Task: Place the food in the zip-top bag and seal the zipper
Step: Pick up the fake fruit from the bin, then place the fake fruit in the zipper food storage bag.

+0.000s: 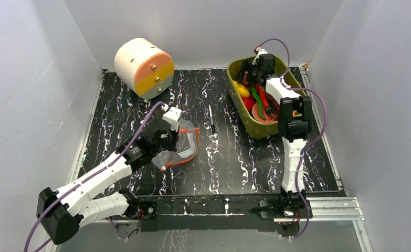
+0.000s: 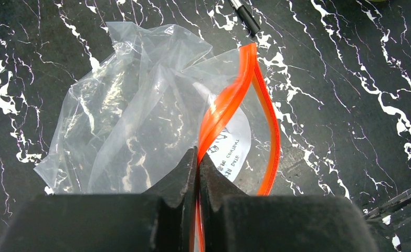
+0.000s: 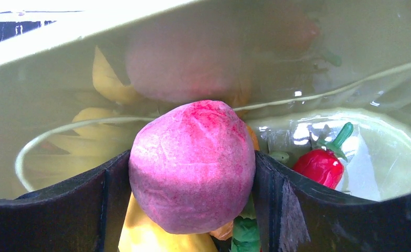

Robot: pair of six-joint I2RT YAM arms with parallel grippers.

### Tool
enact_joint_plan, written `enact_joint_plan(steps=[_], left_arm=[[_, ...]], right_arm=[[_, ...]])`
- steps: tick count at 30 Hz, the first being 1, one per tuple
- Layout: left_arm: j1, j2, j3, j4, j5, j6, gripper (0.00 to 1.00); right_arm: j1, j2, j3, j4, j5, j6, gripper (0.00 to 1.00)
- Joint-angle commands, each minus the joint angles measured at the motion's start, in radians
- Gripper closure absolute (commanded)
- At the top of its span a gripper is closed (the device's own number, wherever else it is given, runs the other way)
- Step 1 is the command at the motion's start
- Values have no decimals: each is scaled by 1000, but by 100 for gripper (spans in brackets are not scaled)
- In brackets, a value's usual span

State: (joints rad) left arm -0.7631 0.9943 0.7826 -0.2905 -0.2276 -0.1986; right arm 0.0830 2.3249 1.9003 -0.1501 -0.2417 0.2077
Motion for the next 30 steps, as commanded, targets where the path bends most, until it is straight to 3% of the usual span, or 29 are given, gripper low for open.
enact_joint_plan(steps=[1, 7, 16, 24, 30], left_arm=[[-3, -5, -10, 25, -1, -5, 100], [-3, -3, -5, 30, 9, -14, 100], [-2, 28, 47, -24, -29, -66, 100], [-2, 39, 94, -40, -25, -135, 100], [-3, 94, 148, -93, -85, -173, 100]], right_arm=[[-3, -125, -67, 103, -3, 10, 40], [-4, -225, -160, 106, 42, 33, 44], [-3, -382, -238, -41, 115, 66, 47], [-2, -649, -399, -131, 105, 146, 46], [4, -816, -500, -209, -14, 200, 47]])
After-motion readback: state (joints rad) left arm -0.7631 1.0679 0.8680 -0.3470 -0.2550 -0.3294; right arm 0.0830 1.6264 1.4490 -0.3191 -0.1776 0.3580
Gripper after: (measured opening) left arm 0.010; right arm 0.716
